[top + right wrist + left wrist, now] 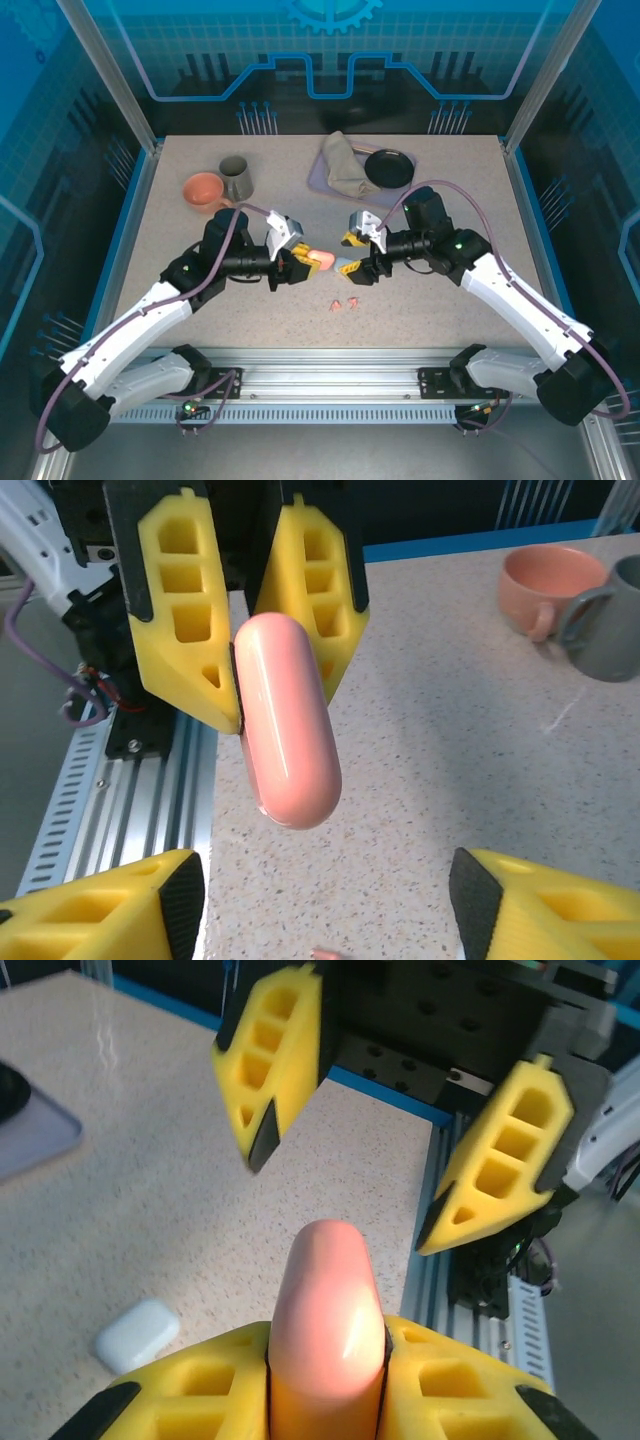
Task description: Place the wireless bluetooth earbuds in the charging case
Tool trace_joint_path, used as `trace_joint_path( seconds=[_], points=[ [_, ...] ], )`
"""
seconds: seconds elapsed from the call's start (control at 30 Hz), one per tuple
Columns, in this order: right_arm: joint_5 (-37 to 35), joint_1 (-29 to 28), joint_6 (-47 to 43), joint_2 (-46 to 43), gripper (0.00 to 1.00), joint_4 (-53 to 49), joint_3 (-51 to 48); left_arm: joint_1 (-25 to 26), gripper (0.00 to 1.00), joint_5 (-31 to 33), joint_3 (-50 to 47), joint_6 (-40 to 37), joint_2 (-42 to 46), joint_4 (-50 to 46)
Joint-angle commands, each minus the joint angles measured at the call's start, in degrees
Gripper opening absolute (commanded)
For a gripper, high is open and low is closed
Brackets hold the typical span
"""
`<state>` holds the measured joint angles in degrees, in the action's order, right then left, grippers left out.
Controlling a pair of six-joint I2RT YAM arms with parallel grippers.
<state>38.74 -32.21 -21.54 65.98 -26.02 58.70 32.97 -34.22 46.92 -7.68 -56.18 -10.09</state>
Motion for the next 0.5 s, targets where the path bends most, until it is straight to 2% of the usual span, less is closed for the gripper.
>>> trace_joint_path(
  seconds=[0.0, 0.23, 0.47],
  points=[
    [3.6, -0.5, -1.8, 1.0, 0.64, -5.1, 3.3, 1.0, 0.00, 1.6, -0.6, -7.9, 0.9, 2.8],
    [3.6, -2.9, -1.6, 2.9, 0.60, -3.9, 4.2, 1.8, 0.00, 0.8, 0.7, -8.3, -0.3, 2.3],
    [4.0, -4.3, -0.9, 4.6, 0.49, -2.8, 4.9, 2.0, 0.00, 0.6, 1.6, -7.9, -1.1, 2.1]
  ],
)
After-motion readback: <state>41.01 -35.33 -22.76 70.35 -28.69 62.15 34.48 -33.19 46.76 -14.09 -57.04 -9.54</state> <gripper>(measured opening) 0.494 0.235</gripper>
